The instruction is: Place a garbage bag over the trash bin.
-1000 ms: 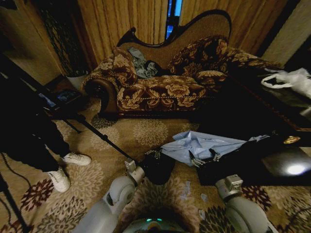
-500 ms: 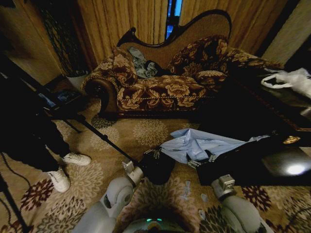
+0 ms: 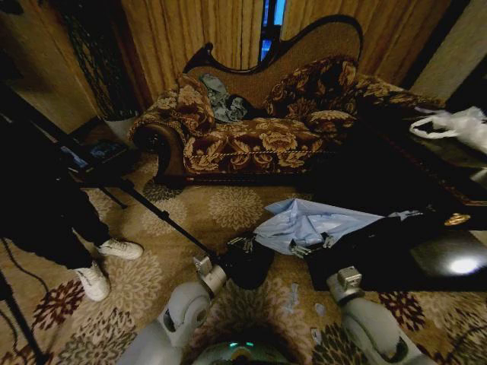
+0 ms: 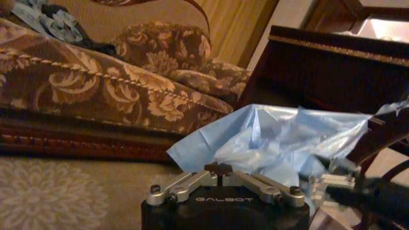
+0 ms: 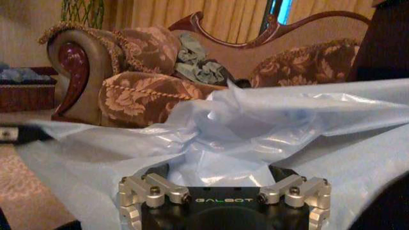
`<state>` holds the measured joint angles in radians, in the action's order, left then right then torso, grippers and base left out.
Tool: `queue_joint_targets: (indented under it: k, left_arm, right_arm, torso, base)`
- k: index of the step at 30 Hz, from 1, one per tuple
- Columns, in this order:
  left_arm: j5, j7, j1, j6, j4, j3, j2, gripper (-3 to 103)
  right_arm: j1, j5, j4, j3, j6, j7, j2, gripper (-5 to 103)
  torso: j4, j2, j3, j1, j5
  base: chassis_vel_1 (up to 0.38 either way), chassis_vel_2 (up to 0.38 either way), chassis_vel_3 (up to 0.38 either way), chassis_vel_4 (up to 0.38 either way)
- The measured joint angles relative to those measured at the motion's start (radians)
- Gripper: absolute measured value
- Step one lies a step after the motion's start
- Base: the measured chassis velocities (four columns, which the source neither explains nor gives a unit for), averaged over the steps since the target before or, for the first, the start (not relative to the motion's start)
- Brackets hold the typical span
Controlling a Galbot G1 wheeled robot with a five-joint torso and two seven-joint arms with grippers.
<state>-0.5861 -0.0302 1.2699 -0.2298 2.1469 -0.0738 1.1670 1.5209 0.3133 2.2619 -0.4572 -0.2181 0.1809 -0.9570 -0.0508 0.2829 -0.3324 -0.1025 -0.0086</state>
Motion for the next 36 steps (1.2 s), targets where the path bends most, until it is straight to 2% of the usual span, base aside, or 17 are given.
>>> queue_joint_targets:
  k: [12,25,36]
  left_arm:
    - [0.015,-0.02,-0.003,0.003,-0.024,0.02,-0.003,0]
    - [0.013,-0.052,-0.024,0.008,-0.037,0.051,-0.002,0]
    - [0.011,-0.063,-0.025,0.009,-0.04,0.076,-0.005,0]
  right_arm:
    - [-0.018,0.009,0.004,0.009,-0.009,-0.001,0.013,100]
    - [-0.043,0.013,-0.045,0.014,-0.02,0.006,0.07,100]
    - [-0.064,0.014,-0.077,0.025,-0.022,0.022,0.061,100]
  torso:
    - [0.0,0.0,0.0,0.0,0.0001]
    - [0.0,0.0,0.0,0.0,0.0]
    - [0.0,0.0,0.0,0.0,0.0001]
  base:
    - [0.0,0.0,0.0,0.0]
    - [0.0,0.0,0.0,0.0]
    - [0.0,0.0,0.0,0.0]
